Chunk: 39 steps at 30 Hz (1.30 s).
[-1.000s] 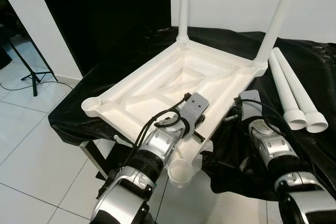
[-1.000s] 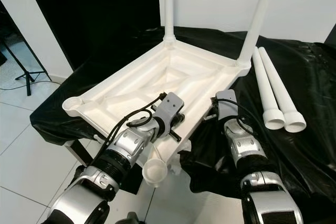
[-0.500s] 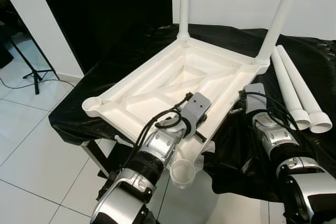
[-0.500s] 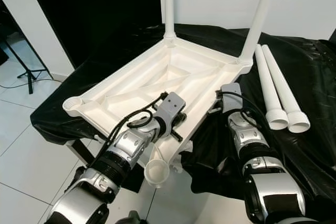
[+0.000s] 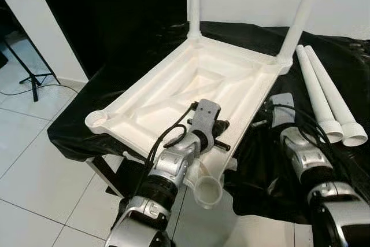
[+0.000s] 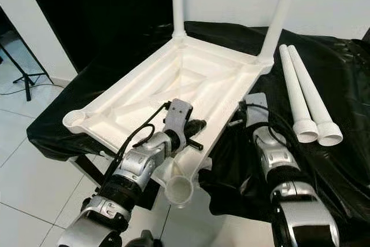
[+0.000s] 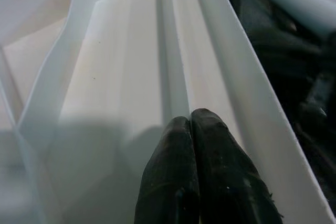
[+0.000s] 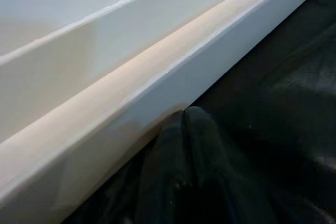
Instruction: Building children table
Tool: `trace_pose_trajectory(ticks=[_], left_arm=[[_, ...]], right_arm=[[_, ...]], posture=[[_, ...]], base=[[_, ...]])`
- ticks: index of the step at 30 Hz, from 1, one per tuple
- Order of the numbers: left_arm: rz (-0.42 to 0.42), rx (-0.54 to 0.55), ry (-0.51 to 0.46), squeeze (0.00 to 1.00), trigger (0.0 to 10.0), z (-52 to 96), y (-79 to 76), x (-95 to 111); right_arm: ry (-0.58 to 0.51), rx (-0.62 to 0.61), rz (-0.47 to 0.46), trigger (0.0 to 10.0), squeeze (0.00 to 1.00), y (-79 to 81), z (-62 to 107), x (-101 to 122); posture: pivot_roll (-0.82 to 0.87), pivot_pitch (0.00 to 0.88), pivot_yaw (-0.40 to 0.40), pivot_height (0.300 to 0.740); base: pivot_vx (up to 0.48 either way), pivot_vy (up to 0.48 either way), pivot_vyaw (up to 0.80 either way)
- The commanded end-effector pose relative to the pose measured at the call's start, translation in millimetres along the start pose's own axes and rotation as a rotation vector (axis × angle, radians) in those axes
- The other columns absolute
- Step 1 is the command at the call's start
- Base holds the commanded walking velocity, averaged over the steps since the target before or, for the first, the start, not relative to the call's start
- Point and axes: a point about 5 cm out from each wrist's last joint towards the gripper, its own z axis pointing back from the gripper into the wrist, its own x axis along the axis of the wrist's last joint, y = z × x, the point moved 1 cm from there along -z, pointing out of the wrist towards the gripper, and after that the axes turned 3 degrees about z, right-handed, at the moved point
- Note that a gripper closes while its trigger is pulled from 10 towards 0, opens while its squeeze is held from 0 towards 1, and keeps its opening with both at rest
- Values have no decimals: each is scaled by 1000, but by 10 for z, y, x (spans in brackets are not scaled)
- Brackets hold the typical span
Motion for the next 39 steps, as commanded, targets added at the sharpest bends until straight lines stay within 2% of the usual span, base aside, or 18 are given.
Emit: trace_pose_trajectory(ticks=[1,6,7,8,9,10,13,15,16,17,18,24,25,26,29,32,37,39], left_arm=[[17,-247,-157,0,0,-92,-418,250],[-41,-235,-119,0,0,-119,-413,175],[-51,-233,-131,0,6941,-117,-403,201],[-51,-233,-131,0,6941,-117,-403,201],[-44,-232,-151,0,10000,-109,-388,242],[-44,-232,-151,0,10000,-109,-388,242],[15,-284,-236,0,10000,-25,-358,385],[21,-312,-250,0,10000,10,-355,402],[6,-351,-262,780,10000,60,-356,406],[6,-351,-262,780,10000,60,-356,406],[-4,-382,-269,1000,10000,98,-360,404],[-48,-499,-243,1000,10000,223,-388,353],[-69,-557,-217,0,10000,298,-377,321],[-69,-557,-217,0,10000,298,-377,321],[-112,-687,-159,0,10000,490,-348,247],[-151,-833,-95,0,10000,781,-336,174],[-158,-888,-64,0,10000,915,-334,145],[-177,-957,-7,0,10000,1109,-321,99]], right_arm=[[45,231,-14,10000,0,503,5,-152],[38,184,-3,10000,0,444,14,-155],[35,77,-15,10000,0,312,25,-140],[35,77,-15,10000,0,312,25,-140],[35,-38,-22,10000,0,182,57,-138],[35,-38,-22,10000,0,182,57,-138],[52,-326,1,10000,0,-74,269,-199],[54,-348,3,10000,0,-75,332,-209],[51,-346,8,10000,0,-42,382,-211],[51,-346,8,10000,0,-42,382,-211],[48,-335,8,10000,0,-12,418,-207],[49,-316,11,10000,0,39,476,-216],[47,-322,11,10000,0,26,483,-205],[47,-322,11,10000,0,26,483,-205],[46,-341,11,10000,0,-1,493,-170],[53,-359,13,10000,0,-2,522,-140],[58,-359,12,10000,0,8,540,-133],[62,-351,8,10000,0,31,544,-127]], posture=[[147,0,25,740],[146,0,24,740],[147,0,22,740],[147,0,22,740],[147,0,22,740],[147,0,22,740],[148,0,18,740],[140,0,17,740],[133,0,17,740],[133,0,17,740],[133,0,17,740],[120,0,17,740],[120,0,17,740],[120,0,17,740],[120,0,16,740],[128,0,12,740],[130,0,12,740],[134,0,11,740]], base=[[0,0,0],[0,0,0],[0,0,0],[0,0,0],[0,0,0],[0,0,0],[0,0,0],[0,0,0],[0,0,0],[0,0,0],[0,0,0],[0,0,0],[0,0,0],[0,0,0],[0,0,0],[0,0,0],[0,0,0],[0,0,0]])
